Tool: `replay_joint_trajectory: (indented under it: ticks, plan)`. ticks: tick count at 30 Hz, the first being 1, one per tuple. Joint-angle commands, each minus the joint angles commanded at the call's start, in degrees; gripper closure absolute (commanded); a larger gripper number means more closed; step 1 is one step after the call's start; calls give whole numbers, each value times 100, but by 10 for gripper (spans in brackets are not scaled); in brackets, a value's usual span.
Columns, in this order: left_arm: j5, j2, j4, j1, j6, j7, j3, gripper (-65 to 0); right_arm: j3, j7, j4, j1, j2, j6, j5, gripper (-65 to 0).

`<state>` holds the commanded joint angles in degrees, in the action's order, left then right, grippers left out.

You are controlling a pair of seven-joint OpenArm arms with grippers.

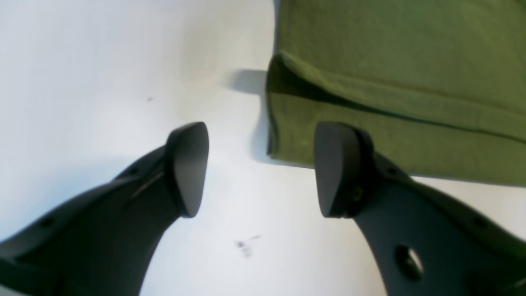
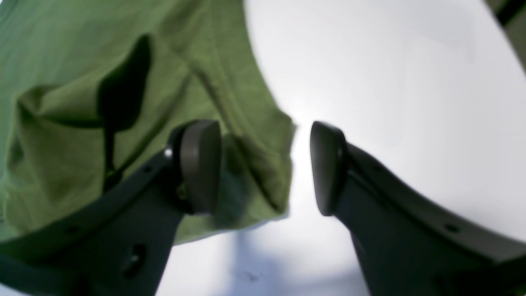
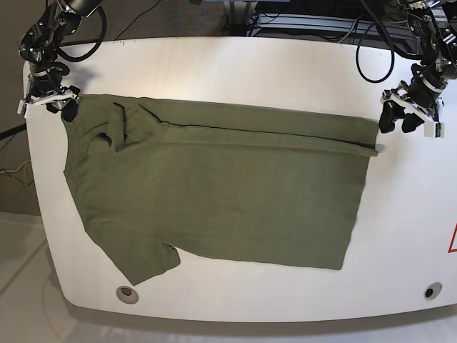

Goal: Fold the T-shirt properly
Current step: 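Lower both grippers and grasp the folded edge again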

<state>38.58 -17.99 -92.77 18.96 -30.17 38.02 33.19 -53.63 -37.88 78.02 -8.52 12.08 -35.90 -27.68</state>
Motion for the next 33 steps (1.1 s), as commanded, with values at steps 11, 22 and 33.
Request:
replay_joint_trajectory:
  ticks: [11, 22, 33]
  plan:
    - [-83, 41, 88, -136, 18, -66, -252, -354, 0, -144, -174, 85, 25, -234, -126, -326]
    - [-296, 106, 324, -171, 25, -319, -636, -351, 323, -23, -322, 7, 0, -368, 39, -327]
    - [-316, 84, 346, -115, 36, -252, -477, -363, 386, 7, -617, 209, -15, -358, 399, -333]
